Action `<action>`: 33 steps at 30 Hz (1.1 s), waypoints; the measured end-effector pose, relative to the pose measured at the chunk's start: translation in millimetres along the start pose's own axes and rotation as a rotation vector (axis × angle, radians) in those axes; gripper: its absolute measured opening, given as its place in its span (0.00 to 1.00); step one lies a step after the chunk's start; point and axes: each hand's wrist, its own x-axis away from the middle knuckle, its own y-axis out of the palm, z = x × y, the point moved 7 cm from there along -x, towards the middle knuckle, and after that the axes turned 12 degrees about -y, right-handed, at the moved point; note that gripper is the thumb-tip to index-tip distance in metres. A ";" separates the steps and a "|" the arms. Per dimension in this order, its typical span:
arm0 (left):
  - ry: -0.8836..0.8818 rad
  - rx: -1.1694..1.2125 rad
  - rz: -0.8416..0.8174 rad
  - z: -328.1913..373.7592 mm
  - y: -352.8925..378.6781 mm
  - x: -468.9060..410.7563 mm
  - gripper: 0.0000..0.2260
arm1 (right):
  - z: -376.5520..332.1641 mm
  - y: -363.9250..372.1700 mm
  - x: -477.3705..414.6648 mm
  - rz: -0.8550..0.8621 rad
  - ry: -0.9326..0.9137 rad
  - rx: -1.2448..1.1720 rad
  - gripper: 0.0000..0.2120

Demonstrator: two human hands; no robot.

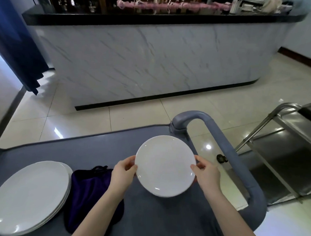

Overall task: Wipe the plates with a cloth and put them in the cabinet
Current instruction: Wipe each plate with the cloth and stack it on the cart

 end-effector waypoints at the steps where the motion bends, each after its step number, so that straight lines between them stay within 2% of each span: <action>1: -0.001 -0.029 0.009 -1.3 1.9 -1.7 0.23 | 2.2 1.7 -1.8 -0.011 0.005 0.005 0.14; 16: -0.037 -0.180 0.005 -11.4 13.4 -6.6 0.19 | 9.5 7.2 -9.4 -0.048 0.014 0.085 0.18; 18: -0.057 -0.165 0.014 -13.9 5.7 -4.8 0.19 | -1.6 4.3 -4.8 0.016 -0.036 0.150 0.20; 21: -0.076 -0.086 0.078 -20.0 -25.2 0.2 0.15 | -40.3 15.0 5.1 0.072 -0.243 0.229 0.16; 23: -0.067 -0.049 0.140 -23.6 -54.8 4.4 0.13 | -65.5 38.4 10.8 0.006 -0.338 0.202 0.13; 28: -0.058 0.033 0.321 -39.0 -147.4 22.2 0.13 | -124.2 126.4 37.3 -0.294 -0.468 0.042 0.11; 33: -0.122 0.057 0.517 -72.1 -244.0 47.9 0.13 | -168.5 214.5 80.1 -0.541 -0.515 0.006 0.12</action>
